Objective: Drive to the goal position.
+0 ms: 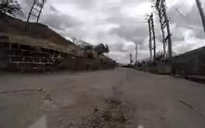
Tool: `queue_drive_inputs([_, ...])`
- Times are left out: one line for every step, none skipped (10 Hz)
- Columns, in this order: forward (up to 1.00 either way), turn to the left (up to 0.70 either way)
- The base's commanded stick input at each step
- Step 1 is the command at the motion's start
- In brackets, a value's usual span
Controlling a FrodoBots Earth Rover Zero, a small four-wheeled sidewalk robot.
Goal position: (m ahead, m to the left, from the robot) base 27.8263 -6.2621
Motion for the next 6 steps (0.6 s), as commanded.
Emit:
queue_drive_inputs([1.0, -0.4])
queue_drive_inputs([1.0, -0.4])
queue_drive_inputs([1.0, -0.4])
queue_drive_inputs([1.0, -0.4])
queue_drive_inputs([1.0, -0.4])
queue_drive_inputs([1.0, -0.28])
